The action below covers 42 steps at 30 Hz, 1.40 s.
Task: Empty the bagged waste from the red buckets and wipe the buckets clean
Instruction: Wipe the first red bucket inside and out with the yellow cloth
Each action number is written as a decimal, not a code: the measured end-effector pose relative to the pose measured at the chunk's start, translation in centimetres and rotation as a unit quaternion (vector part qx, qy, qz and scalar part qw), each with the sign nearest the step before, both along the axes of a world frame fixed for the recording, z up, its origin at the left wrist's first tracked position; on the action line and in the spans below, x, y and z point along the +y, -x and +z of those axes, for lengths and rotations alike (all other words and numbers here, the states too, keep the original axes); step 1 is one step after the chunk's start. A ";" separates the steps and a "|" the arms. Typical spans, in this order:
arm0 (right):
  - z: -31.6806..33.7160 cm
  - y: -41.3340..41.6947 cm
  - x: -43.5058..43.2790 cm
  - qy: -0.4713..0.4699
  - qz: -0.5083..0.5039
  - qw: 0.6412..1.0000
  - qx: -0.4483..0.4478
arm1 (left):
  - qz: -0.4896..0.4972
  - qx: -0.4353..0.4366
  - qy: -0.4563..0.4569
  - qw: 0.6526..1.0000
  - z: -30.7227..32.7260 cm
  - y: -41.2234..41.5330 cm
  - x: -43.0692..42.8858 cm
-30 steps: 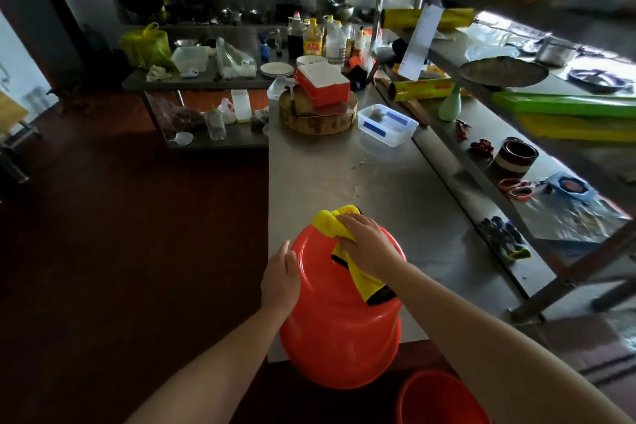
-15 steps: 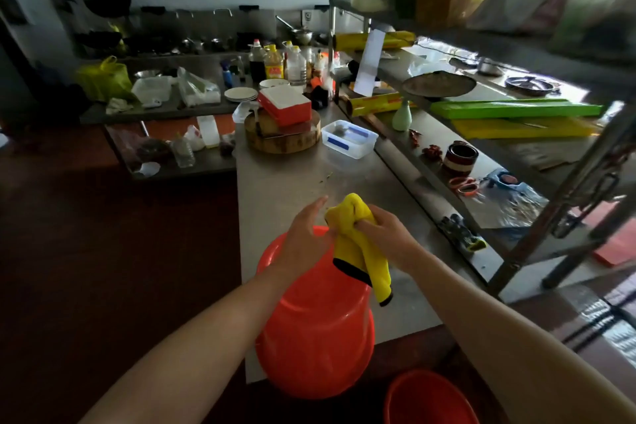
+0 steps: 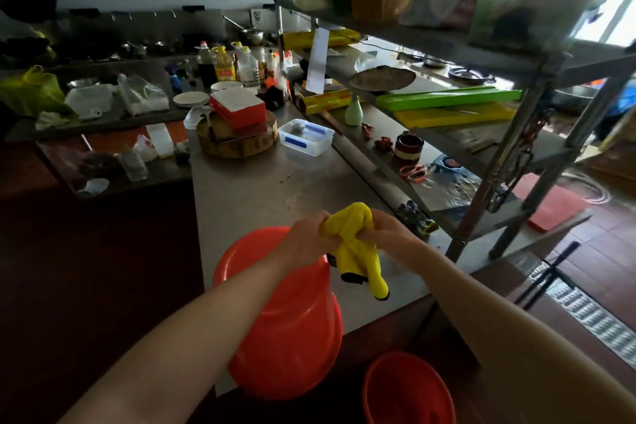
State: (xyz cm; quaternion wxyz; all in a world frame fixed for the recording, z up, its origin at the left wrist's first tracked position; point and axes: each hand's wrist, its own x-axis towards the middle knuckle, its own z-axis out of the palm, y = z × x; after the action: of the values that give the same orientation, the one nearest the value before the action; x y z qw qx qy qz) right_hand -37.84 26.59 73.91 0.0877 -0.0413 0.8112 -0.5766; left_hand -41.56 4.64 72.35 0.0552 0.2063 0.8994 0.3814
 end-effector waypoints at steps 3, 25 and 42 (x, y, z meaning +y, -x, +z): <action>-0.3 -0.3 1.0 -0.071 -0.026 0.996 0.041 | 0.000 -0.024 -0.003 1.000 0.1 -0.7 1.5; -7.0 -4.7 10.0 -0.233 -0.095 0.962 0.104 | -0.076 0.220 0.199 0.952 -7.2 -3.8 8.6; -8.6 -5.7 12.5 -0.401 0.015 0.910 0.098 | -0.227 0.259 0.383 0.857 -7.3 -2.4 9.7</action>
State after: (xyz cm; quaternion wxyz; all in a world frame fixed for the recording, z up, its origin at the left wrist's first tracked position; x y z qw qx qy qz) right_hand -32.11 39.10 65.32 0.0260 -0.0714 0.9781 -0.1939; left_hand -39.13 14.31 65.02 -0.0198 0.4591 0.8843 -0.0834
